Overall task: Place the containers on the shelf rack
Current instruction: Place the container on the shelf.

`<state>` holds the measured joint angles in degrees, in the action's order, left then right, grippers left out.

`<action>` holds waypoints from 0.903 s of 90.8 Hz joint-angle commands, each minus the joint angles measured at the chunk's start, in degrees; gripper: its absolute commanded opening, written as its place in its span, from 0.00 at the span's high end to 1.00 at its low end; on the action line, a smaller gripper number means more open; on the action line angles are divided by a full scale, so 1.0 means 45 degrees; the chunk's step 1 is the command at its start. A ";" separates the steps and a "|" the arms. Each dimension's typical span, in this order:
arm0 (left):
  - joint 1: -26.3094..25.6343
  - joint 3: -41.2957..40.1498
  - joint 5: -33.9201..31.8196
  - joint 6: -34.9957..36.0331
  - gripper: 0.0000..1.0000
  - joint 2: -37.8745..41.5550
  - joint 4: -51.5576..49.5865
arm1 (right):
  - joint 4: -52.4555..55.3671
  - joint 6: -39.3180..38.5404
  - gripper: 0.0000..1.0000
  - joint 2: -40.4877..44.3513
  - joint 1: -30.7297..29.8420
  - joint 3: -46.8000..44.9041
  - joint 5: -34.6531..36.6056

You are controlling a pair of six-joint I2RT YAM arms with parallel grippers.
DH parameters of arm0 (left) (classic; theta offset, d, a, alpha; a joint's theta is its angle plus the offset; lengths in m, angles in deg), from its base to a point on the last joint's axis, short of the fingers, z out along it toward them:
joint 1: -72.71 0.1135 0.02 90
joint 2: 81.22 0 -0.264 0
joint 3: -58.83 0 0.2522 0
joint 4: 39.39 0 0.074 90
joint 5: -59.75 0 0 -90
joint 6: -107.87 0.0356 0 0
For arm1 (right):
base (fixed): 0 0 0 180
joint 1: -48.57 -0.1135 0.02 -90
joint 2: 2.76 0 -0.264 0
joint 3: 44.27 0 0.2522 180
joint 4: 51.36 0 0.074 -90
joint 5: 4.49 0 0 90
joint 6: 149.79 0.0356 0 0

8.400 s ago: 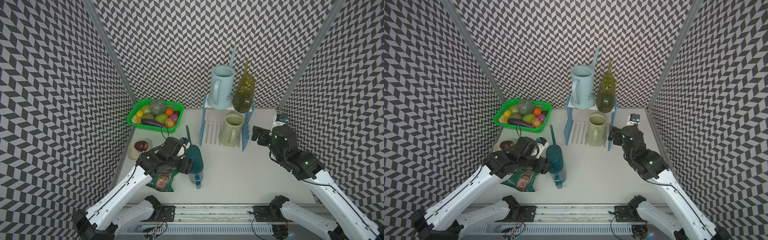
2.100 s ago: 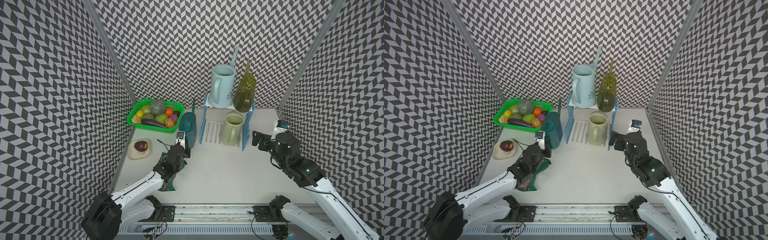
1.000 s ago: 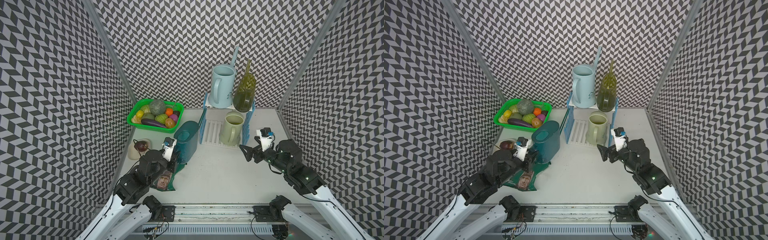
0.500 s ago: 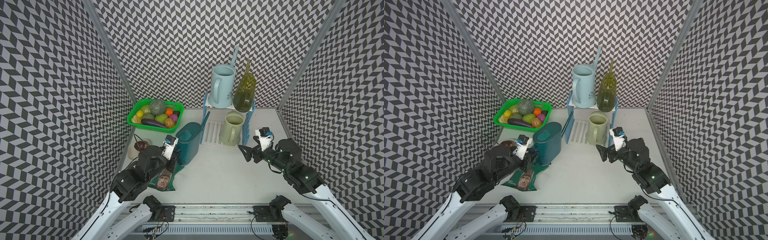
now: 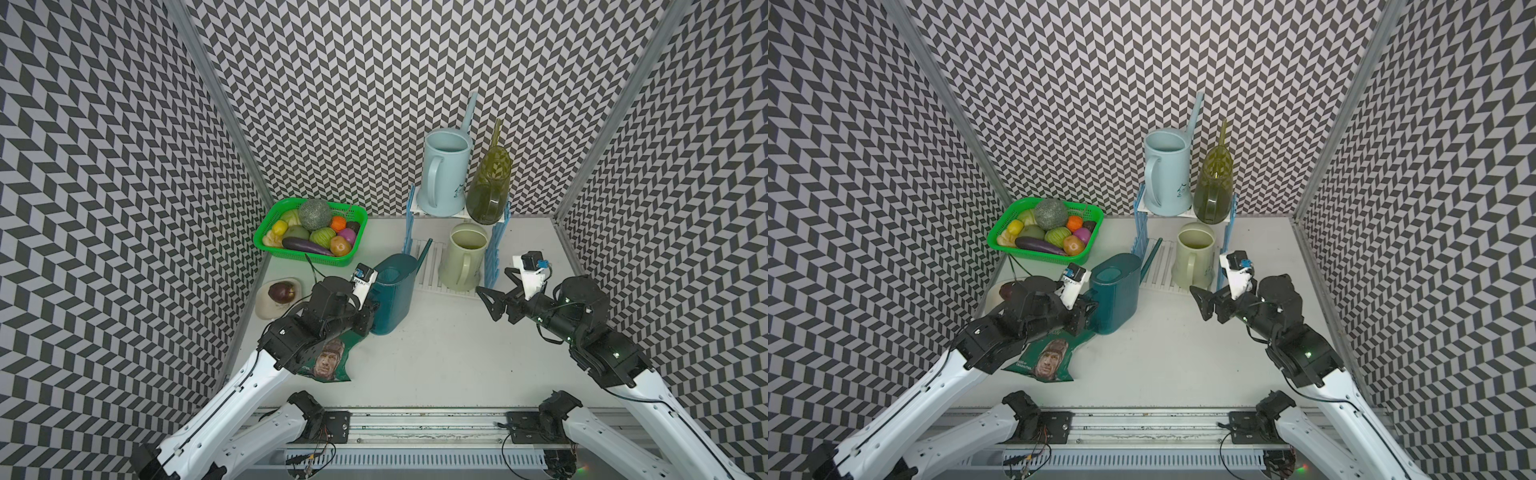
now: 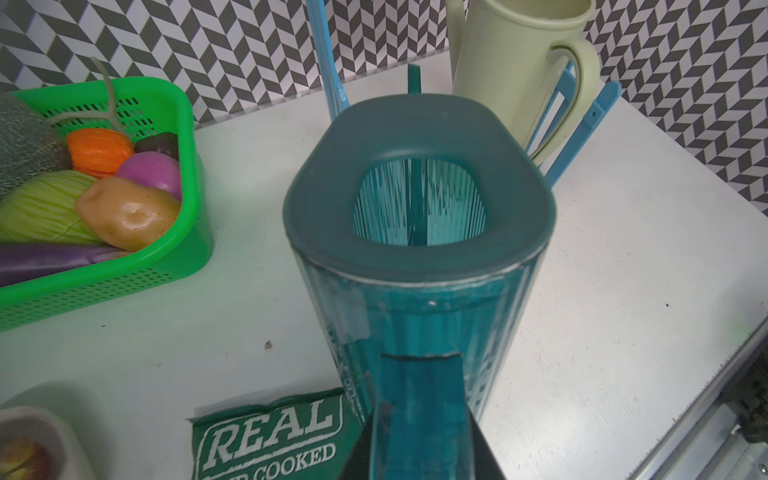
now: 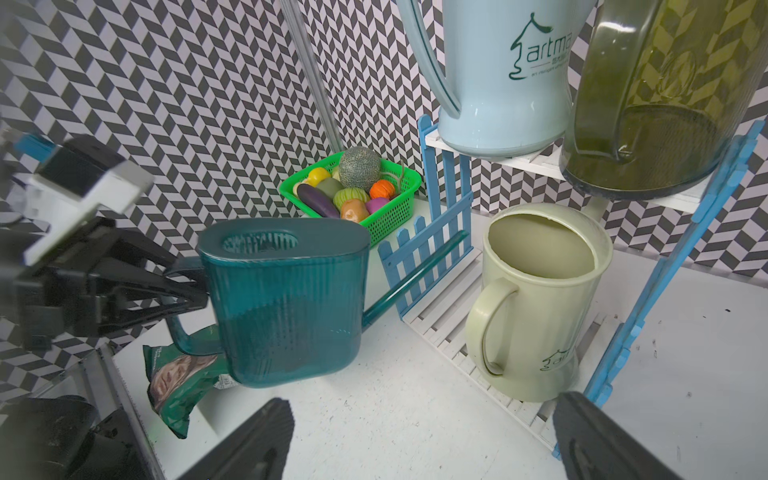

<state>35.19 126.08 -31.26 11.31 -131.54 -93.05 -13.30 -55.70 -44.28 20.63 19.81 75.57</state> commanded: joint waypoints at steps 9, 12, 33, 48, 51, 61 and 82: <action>-0.0061 0.0091 0.0232 -0.0944 1.00 -0.0716 0.2978 | -0.0917 0.0274 0.00 -0.0328 0.0057 0.0255 -0.0264; -0.0076 0.0103 0.0271 -0.1104 1.00 -0.0966 0.3128 | -0.0966 0.0302 0.00 -0.0350 0.0057 0.0219 -0.0265; -0.0283 0.0232 -0.0304 -0.1806 1.00 -0.2299 0.4264 | -0.1190 0.0343 0.00 -0.0399 0.0057 0.0144 -0.0154; -0.0518 0.0197 -0.1035 -0.2132 1.00 -0.2896 0.5073 | -0.1107 0.0246 0.00 -0.0539 0.0057 0.0164 -0.0006; -0.0565 0.0184 -0.1143 -0.2219 1.00 -0.2962 0.5197 | -0.1102 0.0228 0.00 -0.0566 0.0057 0.0164 0.0027; -0.0753 0.0184 -0.1461 -0.2366 1.00 -0.3200 0.5491 | -0.1100 0.0184 0.00 -0.0675 0.0057 0.0150 0.0058; -0.1183 -0.0080 -0.2713 -0.2102 1.00 -0.3566 0.6589 | -0.1209 0.0153 0.00 -0.0836 0.0057 0.0115 0.0150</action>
<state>30.69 125.40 -38.61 1.54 -147.54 -73.22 -15.42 -54.69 -47.74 20.63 19.81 75.59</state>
